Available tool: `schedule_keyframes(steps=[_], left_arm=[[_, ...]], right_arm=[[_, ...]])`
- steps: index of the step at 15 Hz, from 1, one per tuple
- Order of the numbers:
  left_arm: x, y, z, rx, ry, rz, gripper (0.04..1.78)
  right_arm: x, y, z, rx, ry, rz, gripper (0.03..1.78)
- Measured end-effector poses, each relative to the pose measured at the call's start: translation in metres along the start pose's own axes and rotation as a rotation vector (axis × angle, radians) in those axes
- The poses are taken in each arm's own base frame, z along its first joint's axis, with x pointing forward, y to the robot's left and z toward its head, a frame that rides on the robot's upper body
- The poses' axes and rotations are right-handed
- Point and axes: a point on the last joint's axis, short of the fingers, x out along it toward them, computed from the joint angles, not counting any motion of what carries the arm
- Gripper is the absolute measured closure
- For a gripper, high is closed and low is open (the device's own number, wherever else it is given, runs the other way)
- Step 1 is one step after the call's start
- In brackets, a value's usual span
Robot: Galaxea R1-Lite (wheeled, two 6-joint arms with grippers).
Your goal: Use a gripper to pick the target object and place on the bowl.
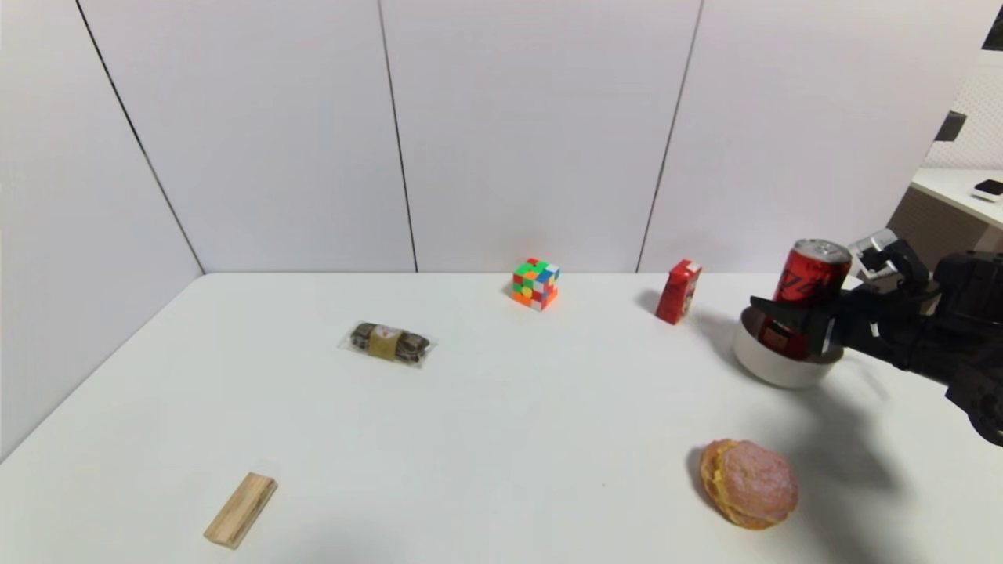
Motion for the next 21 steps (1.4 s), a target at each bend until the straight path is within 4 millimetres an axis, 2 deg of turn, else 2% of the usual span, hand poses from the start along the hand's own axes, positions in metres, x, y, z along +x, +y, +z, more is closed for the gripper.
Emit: schedule_keyframes(steps=[3,5,7,10,14,18,21], left_arm=[[0.0,0.0,0.0,0.0,0.0,0.0,0.13],[0.0,0.0,0.0,0.0,0.0,-0.001,0.13],[0.0,0.0,0.0,0.0,0.0,0.0,0.13],[0.0,0.0,0.0,-0.001,0.0,0.0,0.13],[0.0,0.0,0.0,0.0,0.0,-0.001,0.13],[0.0,0.0,0.0,0.0,0.0,0.0,0.13],[0.0,0.0,0.0,-0.001,0.0,0.0,0.13]], right_arm=[[0.001,-0.001,0.001,0.004,-0.003,-0.005,0.51],[0.003,-0.005,0.01,-0.004,-0.03,-0.013,0.42],[0.004,-0.01,0.029,-0.001,-0.083,-0.027,0.35],[-0.007,-0.011,0.069,0.033,-0.19,-0.03,0.27],[-0.039,0.005,0.123,0.0,-0.295,-0.015,0.2],[-0.089,0.043,0.168,-0.057,-0.4,0.088,0.16],[-0.124,0.078,0.19,-0.088,-0.484,0.185,0.14]])
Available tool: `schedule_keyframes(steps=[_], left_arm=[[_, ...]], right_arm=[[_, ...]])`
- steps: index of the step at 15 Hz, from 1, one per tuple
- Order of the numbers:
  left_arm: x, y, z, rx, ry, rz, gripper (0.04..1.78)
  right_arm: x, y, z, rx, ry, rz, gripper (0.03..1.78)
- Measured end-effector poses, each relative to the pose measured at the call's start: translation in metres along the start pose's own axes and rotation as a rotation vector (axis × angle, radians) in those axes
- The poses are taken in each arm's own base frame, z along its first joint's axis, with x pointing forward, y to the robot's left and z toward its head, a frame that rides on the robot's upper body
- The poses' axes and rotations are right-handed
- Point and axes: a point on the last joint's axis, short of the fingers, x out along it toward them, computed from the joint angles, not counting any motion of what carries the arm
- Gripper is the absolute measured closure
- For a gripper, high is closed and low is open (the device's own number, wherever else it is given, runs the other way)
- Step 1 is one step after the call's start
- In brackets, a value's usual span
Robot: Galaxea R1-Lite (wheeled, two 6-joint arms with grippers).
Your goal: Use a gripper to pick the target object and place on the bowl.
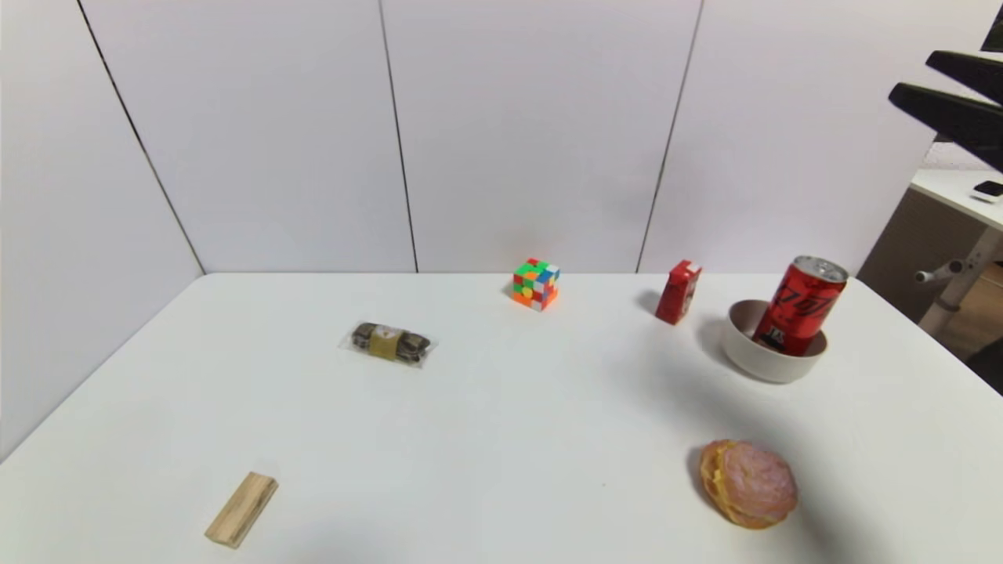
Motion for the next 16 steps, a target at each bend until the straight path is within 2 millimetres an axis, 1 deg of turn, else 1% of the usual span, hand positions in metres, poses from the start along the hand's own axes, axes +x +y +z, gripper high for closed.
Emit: schedule_keyframes(steps=[2,4,6,8,10,12,14,15,16], left_arm=[[0.0,0.0,0.0,0.0,0.0,0.0,0.13],[0.0,0.0,0.0,0.0,0.0,0.0,0.13],[0.0,0.0,0.0,0.001,0.0,0.0,0.13],[0.0,0.0,0.0,0.001,0.0,-0.001,0.13],[0.0,0.0,0.0,0.0,0.0,0.0,0.13],[0.0,0.0,0.0,0.001,0.0,0.0,0.13],[0.0,0.0,0.0,0.0,0.0,0.0,0.13],[0.0,0.0,0.0,0.0,0.0,0.0,0.13],[0.0,0.0,0.0,0.0,0.0,0.0,0.13]], right_arm=[[-0.012,0.02,0.007,0.01,-0.012,0.035,0.13],[-0.024,0.037,0.01,0.041,0.008,0.048,0.13],[-0.036,0.049,0.008,0.1,0.072,0.031,0.12],[-0.048,0.058,0.001,0.149,0.153,-0.033,0.12],[-0.063,0.068,-0.011,0.149,0.266,-0.15,0.12],[-0.079,0.077,-0.026,0.1,0.409,-0.298,0.12],[-0.101,0.089,-0.047,0.013,0.598,-0.461,0.12],[-0.116,0.098,-0.06,-0.036,0.699,-0.54,0.12],[-0.127,0.106,-0.068,-0.069,0.754,-0.597,0.12]])
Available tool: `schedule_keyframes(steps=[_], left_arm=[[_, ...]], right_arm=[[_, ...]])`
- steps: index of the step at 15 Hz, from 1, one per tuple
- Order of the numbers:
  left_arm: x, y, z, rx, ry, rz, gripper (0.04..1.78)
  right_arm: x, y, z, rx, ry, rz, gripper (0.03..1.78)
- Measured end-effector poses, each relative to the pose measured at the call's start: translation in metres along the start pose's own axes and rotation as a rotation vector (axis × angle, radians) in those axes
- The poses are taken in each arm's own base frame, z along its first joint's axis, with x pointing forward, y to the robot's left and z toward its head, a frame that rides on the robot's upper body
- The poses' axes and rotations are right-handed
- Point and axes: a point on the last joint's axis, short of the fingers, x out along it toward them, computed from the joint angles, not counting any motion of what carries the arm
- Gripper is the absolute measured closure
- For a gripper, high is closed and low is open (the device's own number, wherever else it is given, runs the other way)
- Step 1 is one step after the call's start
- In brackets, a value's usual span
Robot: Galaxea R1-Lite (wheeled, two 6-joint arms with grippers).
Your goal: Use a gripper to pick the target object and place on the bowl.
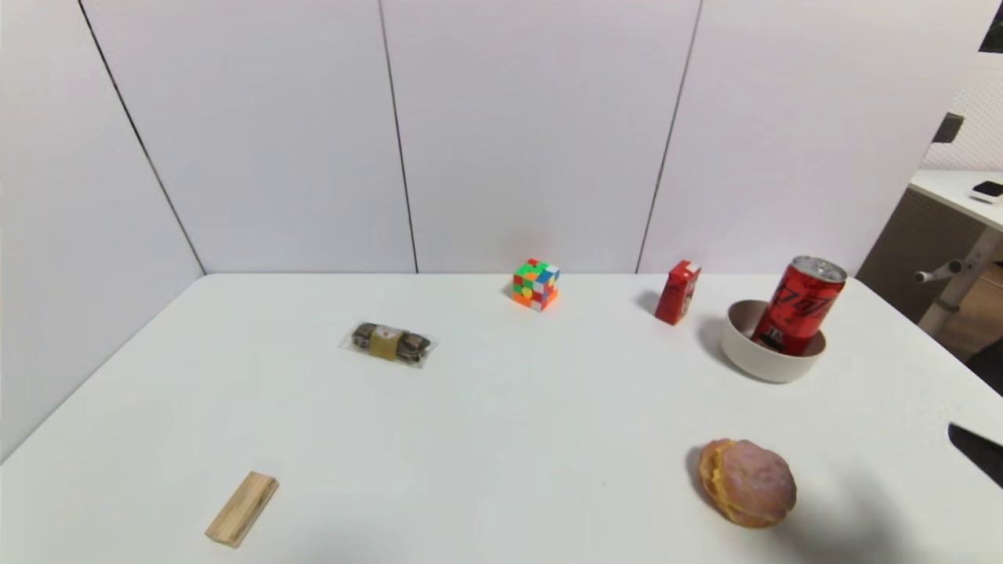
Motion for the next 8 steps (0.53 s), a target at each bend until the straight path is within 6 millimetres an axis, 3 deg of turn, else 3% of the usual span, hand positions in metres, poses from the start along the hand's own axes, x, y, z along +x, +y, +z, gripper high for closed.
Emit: schedule_keyframes(steps=[2,5,8], left_arm=[[0.0,0.0,0.0,0.001,0.0,0.0,0.13],[0.0,0.0,0.0,0.0,0.0,-0.001,0.13],[0.0,0.0,0.0,0.001,0.0,0.0,0.13]], right_arm=[[-0.013,0.009,-0.035,-0.012,0.038,-0.044,0.12],[-0.025,0.026,-0.084,0.016,0.017,0.034,0.12],[-0.032,0.035,-0.113,0.081,-0.05,0.049,0.12]])
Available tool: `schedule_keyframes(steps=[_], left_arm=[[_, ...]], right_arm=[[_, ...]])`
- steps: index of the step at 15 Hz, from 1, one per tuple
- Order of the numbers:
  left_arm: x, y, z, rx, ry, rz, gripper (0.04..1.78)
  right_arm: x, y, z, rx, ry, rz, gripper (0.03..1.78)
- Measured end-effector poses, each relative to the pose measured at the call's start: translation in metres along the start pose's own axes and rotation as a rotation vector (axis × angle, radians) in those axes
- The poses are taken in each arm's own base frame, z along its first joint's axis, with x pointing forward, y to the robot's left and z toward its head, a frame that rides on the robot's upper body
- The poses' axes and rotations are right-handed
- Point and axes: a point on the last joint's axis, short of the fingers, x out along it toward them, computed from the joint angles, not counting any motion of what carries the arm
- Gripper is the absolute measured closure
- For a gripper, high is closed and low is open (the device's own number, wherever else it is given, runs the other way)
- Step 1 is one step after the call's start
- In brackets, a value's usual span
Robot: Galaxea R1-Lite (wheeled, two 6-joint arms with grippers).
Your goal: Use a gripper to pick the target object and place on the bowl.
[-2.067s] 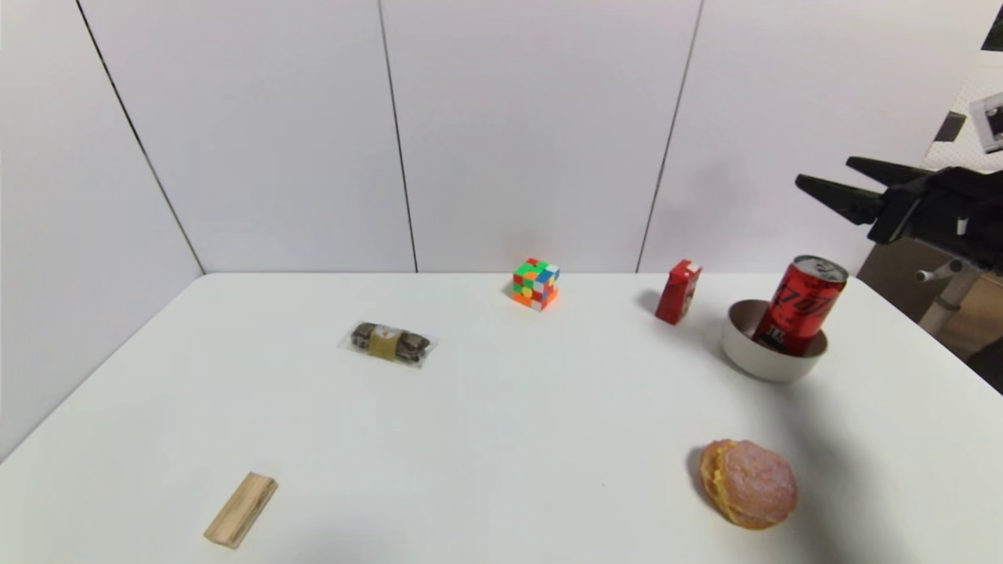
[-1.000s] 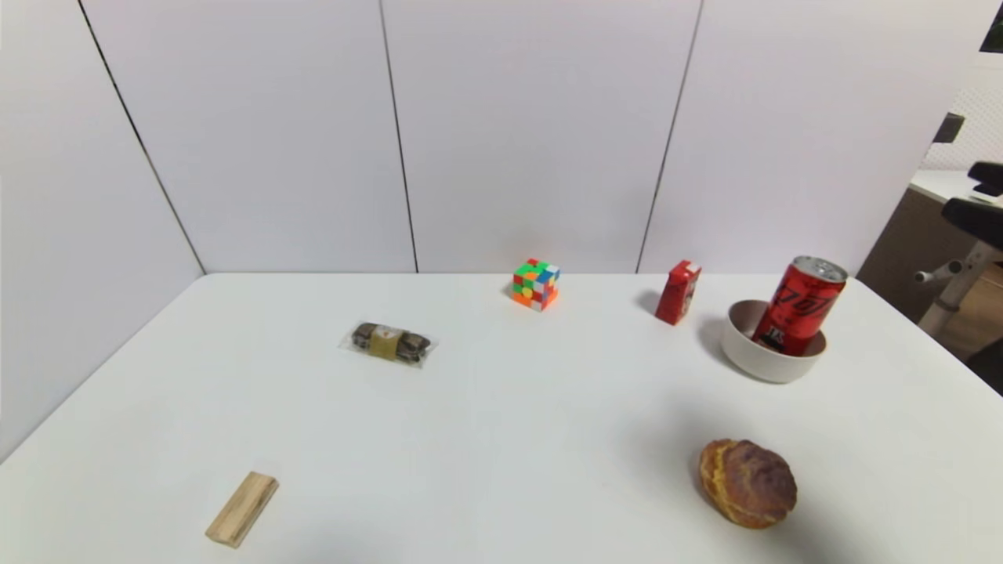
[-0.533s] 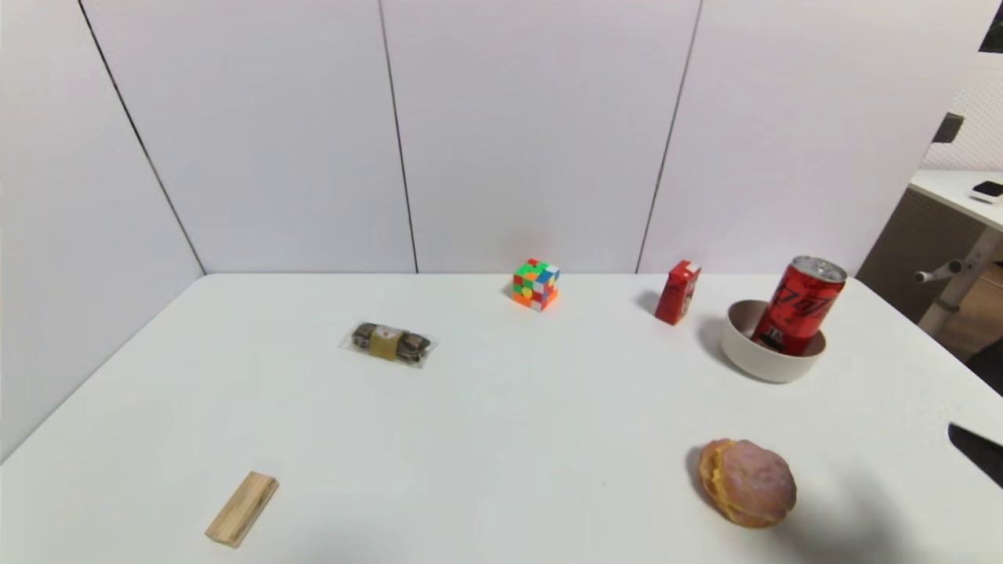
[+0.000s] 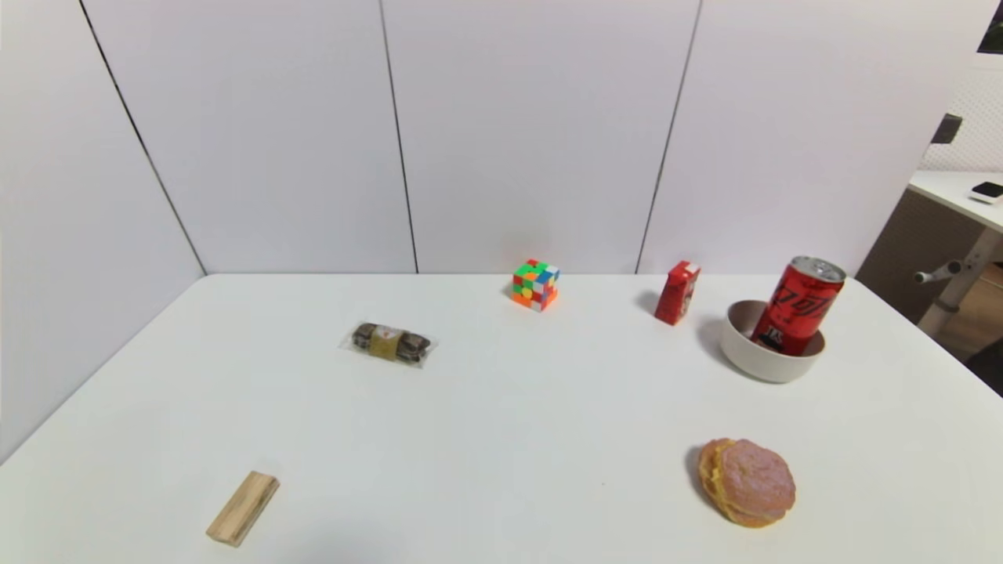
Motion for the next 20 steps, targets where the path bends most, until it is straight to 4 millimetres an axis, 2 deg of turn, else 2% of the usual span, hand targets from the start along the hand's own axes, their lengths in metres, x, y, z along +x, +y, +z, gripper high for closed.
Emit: schedule_keyframes(steps=[3,8,20], left_arm=[[0.0,0.0,0.0,-0.001,0.0,0.0,0.13],[0.0,0.0,0.0,-0.001,0.0,0.0,0.13],[0.0,0.0,0.0,0.0,0.0,-0.001,0.13]], right_arm=[[-0.008,0.003,-0.013,0.063,-0.108,0.009,0.12],[-0.018,0.004,-0.02,0.162,-0.25,-0.01,0.12],[-0.02,0.004,-0.021,0.167,-0.278,-0.015,0.12]])
